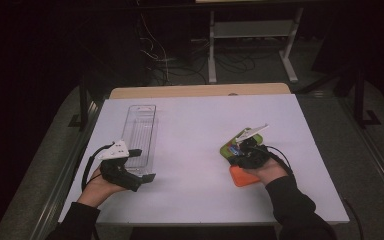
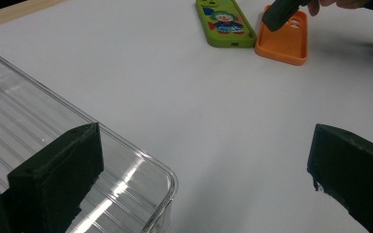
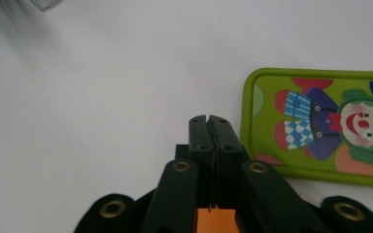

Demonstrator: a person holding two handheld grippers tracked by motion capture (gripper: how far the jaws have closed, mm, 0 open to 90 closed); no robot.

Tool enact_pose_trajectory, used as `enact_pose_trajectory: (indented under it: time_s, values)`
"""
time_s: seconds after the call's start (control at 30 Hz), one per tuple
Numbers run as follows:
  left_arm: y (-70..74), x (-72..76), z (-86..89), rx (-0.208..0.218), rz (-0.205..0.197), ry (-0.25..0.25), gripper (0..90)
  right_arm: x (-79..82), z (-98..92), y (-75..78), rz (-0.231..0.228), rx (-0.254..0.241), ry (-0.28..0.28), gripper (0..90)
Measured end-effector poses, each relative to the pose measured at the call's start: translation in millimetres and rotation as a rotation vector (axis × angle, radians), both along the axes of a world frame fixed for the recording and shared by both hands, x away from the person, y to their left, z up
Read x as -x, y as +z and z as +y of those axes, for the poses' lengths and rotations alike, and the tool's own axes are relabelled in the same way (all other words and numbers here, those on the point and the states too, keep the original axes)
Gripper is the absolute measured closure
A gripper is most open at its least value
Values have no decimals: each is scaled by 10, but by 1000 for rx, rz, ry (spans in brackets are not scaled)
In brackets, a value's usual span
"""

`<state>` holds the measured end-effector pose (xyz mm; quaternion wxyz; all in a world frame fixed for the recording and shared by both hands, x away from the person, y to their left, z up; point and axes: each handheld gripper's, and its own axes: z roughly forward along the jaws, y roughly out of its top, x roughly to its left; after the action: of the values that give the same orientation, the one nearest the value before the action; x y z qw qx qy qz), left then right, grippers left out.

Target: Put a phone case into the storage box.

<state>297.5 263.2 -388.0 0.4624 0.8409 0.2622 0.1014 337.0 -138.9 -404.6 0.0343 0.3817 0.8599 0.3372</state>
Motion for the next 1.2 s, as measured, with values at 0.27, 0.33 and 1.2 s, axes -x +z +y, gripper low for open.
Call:
enact_pose_trajectory:
  time_s: [0.27,0.33,1.2]
  values:
    - [-2,-1,0,2,1,2,0,-125,154,-96,2,64,14,879]
    - [-2,0,-1,4,2,2,0,-149,177,-120,5,82,18,879]
    - [-8,3,9,5,8,2,0,-144,240,-237,50,182,47,881]
